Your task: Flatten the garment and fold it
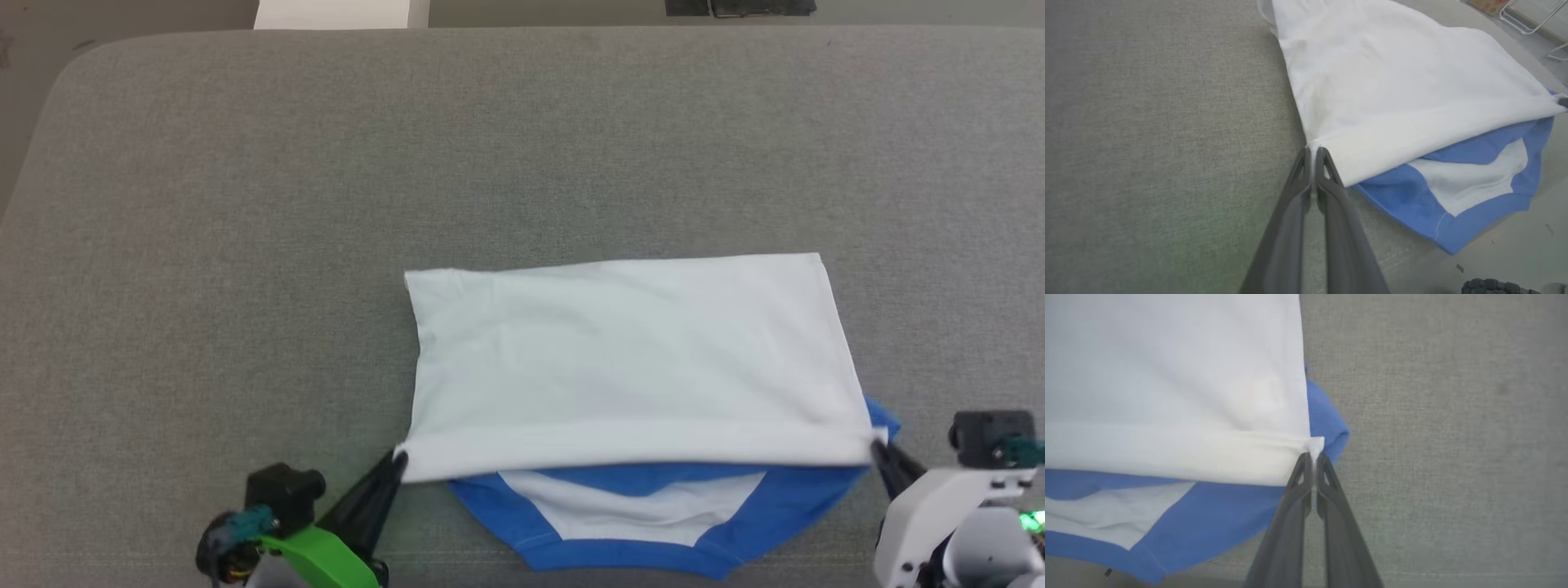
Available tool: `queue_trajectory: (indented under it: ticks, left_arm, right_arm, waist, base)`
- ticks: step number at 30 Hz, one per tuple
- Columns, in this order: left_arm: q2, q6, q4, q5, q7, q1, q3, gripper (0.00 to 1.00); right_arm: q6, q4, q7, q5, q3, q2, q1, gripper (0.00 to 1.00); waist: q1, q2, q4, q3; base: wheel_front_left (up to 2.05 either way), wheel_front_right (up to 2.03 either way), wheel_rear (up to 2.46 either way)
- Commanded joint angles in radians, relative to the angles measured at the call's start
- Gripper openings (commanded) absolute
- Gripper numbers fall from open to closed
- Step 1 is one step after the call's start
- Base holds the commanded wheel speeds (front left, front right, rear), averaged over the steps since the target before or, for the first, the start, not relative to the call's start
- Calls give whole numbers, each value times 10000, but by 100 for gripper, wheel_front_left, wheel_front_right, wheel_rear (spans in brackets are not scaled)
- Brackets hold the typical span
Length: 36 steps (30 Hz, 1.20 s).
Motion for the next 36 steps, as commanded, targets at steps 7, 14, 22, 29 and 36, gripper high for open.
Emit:
queue_trajectory:
  ticks: [7, 14, 22, 29, 36]
  left_arm:
    - [-285, -230, 1325, 179, 304, 27, -634, 0]
    - [-897, -435, 3031, 120, -334, -166, -911, 54]
    - [-1260, -370, 3298, 176, -703, -209, -134, 100]
    - [-1751, -266, 743, 1222, -717, 181, 2666, 100]
    - [-2695, -55, -528, 2493, -719, 262, 4364, 100]
  right_arm:
    - [-19, 1308, 7, -292, 290, 226, 281, 0]
    - [-19, 1703, 216, -383, 116, 357, 432, 49]
    - [-19, 802, 338, -543, -708, 531, 874, 100]
    - [-19, -295, -697, 354, -1043, 764, 472, 100]
    - [-19, 172, -698, 1464, -1246, 813, -445, 100]
  waist:
    - [1, 0, -39, -72]
    - [1, 0, -62, -380]
    - [1, 0, 63, -779]
    - [1, 0, 216, -855]
    - [1, 0, 273, -785]
  base:
    - [0, 0, 0]
    - [0, 0, 0]
    - [0, 0, 0]
    - [0, 0, 0]
    - [0, 0, 0]
